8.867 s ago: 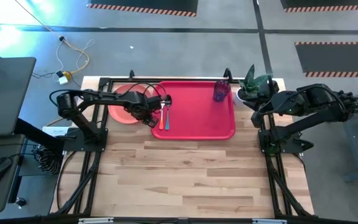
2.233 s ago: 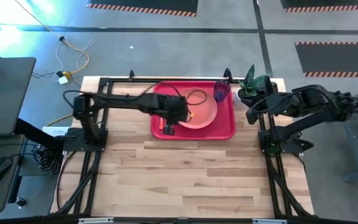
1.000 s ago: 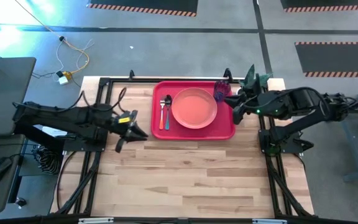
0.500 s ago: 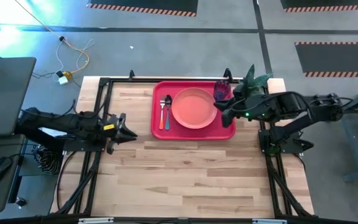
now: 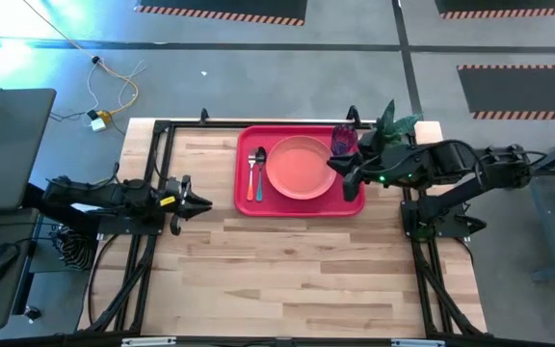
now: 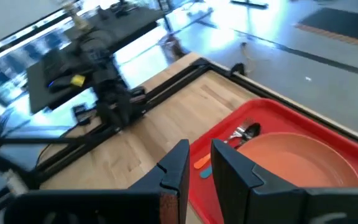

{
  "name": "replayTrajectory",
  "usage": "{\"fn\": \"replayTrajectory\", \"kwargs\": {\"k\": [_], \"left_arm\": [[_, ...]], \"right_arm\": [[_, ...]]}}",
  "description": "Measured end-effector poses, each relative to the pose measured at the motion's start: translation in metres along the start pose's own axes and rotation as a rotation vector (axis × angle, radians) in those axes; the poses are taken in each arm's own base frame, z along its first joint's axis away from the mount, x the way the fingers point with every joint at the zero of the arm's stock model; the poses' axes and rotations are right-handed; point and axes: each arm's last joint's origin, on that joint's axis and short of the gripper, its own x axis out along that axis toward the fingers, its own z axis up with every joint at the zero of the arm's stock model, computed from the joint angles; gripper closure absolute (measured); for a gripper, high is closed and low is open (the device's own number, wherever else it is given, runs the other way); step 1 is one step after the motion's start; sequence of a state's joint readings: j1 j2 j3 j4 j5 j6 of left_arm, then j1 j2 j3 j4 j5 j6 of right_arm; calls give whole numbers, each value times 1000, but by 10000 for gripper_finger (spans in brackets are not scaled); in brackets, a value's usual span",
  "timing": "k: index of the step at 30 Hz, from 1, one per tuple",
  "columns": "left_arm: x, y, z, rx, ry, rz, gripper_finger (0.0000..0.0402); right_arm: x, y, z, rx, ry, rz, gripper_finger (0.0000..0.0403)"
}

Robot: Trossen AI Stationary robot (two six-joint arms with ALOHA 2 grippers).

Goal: Pick and place plate/cup/fork/spoon on tray
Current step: Return to Home Position

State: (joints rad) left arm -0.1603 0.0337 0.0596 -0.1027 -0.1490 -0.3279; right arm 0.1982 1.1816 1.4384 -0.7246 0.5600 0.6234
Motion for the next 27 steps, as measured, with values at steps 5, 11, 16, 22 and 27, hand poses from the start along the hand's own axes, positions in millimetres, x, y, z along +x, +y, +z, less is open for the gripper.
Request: {"fn": "replayTrajectory", "kwargs": {"k": [5, 11, 16, 22, 27], "left_arm": [[0, 1, 0, -10, -1, 20, 344], [2, 1, -2, 63, 22, 27, 344], [3, 1, -3, 110, 33, 29, 344], [3, 1, -3, 126, 34, 29, 344], [3, 1, -3, 209, 35, 27, 344]], "right_arm": [[-13, -5, 6, -100, -16, 59, 345], [-53, -23, 19, -252, -84, 175, 345], [-87, -51, 12, -332, -176, 276, 345], [-94, -85, -37, -288, -330, 509, 345], [-82, -106, -83, -275, -335, 584, 345]]}}
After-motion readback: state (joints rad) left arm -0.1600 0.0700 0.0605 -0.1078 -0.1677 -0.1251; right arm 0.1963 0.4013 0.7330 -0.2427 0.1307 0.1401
